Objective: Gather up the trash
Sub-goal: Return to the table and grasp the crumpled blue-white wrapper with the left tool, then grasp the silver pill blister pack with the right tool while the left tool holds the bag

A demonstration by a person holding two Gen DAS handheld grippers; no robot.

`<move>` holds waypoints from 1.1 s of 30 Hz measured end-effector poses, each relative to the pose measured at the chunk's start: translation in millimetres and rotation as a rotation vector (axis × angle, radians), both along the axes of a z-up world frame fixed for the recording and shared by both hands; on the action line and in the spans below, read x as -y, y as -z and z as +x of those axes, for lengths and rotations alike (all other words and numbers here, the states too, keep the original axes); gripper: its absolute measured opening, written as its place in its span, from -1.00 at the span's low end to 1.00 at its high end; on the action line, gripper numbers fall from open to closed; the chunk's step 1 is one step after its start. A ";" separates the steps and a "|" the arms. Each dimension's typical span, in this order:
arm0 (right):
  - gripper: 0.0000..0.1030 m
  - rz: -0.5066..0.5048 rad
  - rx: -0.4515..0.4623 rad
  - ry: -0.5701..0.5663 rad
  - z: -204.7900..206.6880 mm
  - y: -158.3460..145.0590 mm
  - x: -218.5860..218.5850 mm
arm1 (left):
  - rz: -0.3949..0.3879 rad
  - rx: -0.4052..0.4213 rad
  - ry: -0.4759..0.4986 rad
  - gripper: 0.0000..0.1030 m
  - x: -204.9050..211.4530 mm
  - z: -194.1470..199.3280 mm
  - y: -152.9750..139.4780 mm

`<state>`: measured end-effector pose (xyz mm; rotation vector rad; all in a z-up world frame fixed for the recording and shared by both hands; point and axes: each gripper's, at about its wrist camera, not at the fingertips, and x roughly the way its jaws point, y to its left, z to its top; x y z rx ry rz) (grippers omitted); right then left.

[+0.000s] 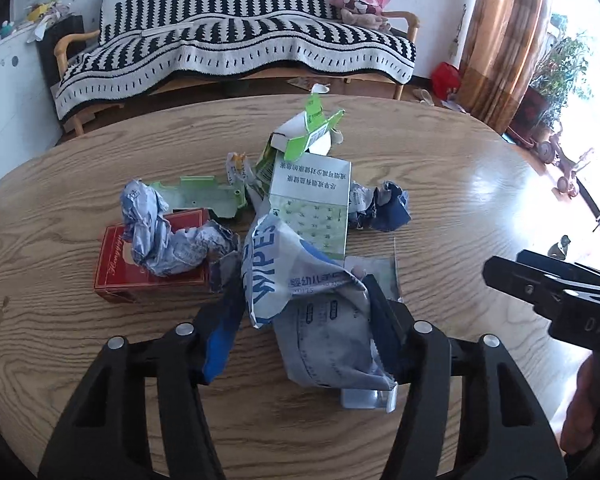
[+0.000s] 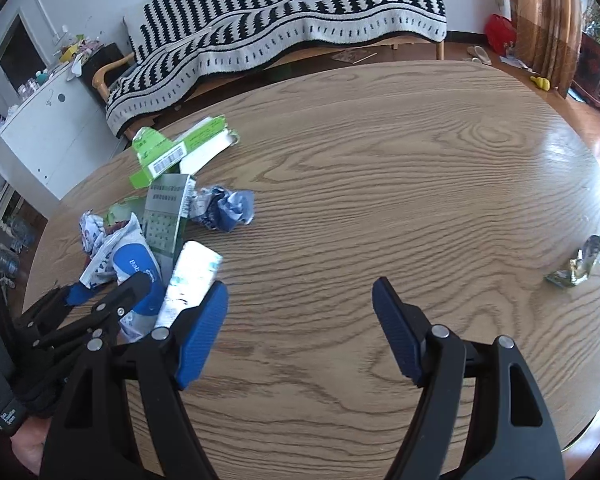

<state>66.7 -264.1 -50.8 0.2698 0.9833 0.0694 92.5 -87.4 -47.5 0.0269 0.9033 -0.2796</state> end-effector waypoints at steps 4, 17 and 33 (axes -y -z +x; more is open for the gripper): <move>0.40 0.060 -0.019 -0.029 6.1 3.8 -10.6 | -0.012 0.005 -0.001 -0.02 -6.7 -7.0 -8.5; 0.36 0.144 -0.110 -0.129 18.6 24.3 -62.8 | -0.102 0.050 -0.091 -0.04 -61.5 -24.6 -44.7; -0.90 0.070 -0.083 -0.170 -8.1 12.0 -43.4 | -0.048 0.058 -0.053 -0.04 -21.3 -28.5 -45.3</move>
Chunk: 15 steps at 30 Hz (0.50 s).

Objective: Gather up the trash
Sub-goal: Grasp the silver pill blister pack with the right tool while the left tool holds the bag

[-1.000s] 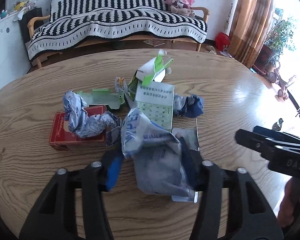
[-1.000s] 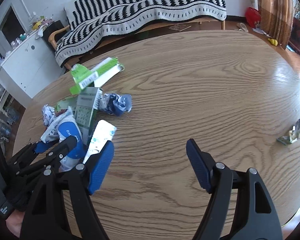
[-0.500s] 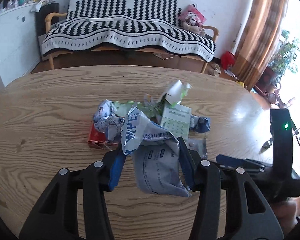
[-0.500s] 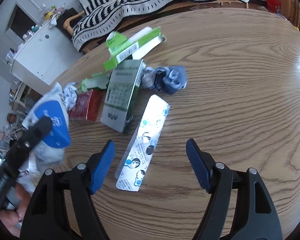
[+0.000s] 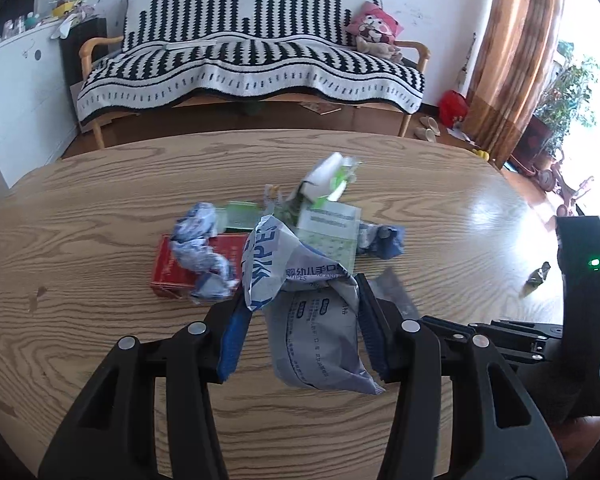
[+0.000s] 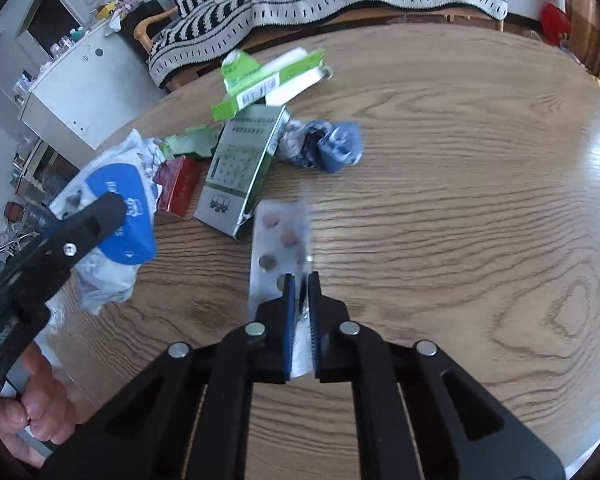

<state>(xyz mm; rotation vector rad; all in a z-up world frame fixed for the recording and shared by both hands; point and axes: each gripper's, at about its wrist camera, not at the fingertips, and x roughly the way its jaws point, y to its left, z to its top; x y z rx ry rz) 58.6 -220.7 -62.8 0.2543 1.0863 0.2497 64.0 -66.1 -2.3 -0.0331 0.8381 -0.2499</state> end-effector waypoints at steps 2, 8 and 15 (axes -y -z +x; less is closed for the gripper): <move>-0.96 0.001 0.015 0.017 -6.8 -5.5 10.5 | -0.002 0.003 0.010 -0.04 8.3 -2.3 -1.2; -0.97 -0.005 0.049 0.010 -23.1 -15.9 35.7 | -0.031 0.005 0.045 -0.04 36.6 -5.8 -9.1; -0.97 0.000 0.082 -0.045 -26.7 -21.7 27.0 | -0.035 0.045 0.041 -0.04 34.8 -4.6 -19.3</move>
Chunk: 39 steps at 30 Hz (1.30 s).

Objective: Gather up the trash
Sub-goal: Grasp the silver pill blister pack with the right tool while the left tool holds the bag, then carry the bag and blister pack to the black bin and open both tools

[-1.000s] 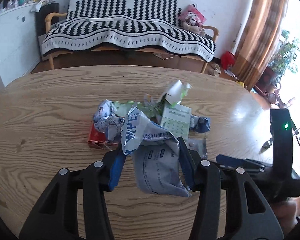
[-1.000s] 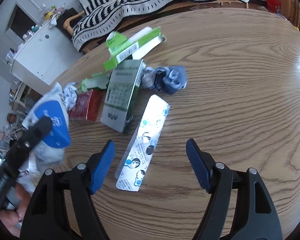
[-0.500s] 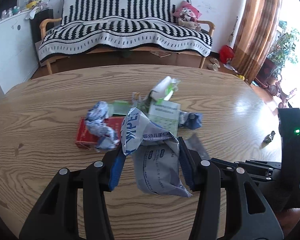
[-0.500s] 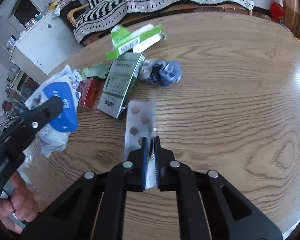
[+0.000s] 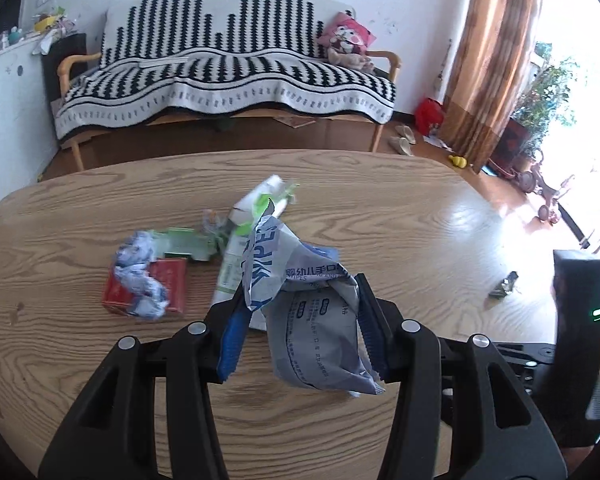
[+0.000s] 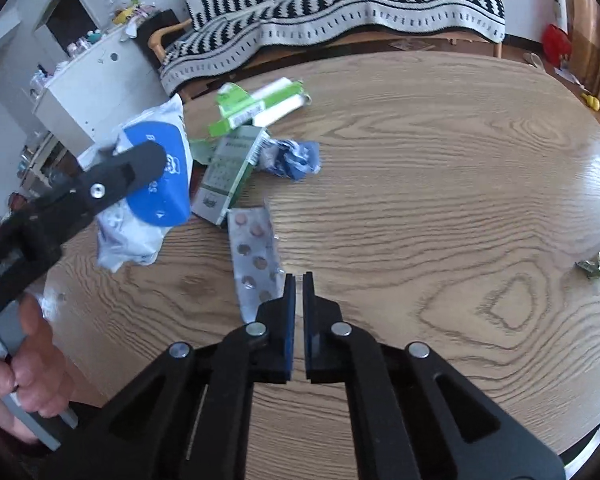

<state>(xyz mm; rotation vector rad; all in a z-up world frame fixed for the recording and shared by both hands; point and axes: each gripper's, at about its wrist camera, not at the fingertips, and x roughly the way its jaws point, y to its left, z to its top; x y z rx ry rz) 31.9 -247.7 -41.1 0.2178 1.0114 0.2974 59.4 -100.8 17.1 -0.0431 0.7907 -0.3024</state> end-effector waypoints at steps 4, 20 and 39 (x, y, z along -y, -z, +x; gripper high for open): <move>-0.97 -0.026 0.000 -0.005 8.1 2.9 -15.1 | -0.019 -0.025 -0.055 -0.04 -24.9 6.8 4.6; 0.71 -0.237 0.021 -0.081 36.7 31.0 -76.3 | -0.046 -0.054 -0.130 -0.04 -83.0 15.2 13.2; -0.42 -0.198 0.063 0.010 -0.5 1.9 -8.1 | -0.016 -0.051 -0.031 -0.04 -11.2 4.8 12.3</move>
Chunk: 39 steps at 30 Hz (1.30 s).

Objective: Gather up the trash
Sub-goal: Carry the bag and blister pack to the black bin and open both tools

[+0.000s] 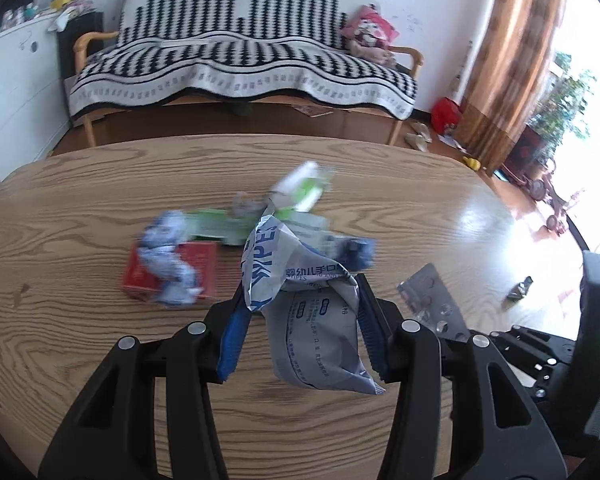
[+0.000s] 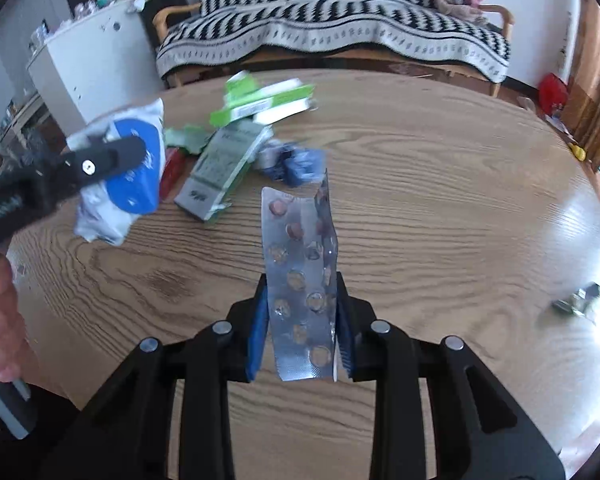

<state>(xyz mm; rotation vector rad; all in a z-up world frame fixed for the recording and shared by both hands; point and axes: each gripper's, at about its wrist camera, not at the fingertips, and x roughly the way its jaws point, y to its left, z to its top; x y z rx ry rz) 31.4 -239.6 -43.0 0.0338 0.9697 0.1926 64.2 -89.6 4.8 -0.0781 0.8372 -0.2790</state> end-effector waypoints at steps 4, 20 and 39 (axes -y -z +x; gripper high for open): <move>-0.42 0.018 0.034 0.093 -25.6 -13.1 56.9 | 0.003 0.009 0.083 -0.04 48.6 -10.4 -1.8; -0.42 0.092 0.091 0.654 -189.0 -1.7 332.7 | -0.043 0.053 0.547 -0.04 271.4 -114.8 3.5; -0.41 0.222 -0.159 0.863 -266.8 102.7 440.6 | 0.000 -0.006 0.809 -0.04 411.6 -185.2 60.9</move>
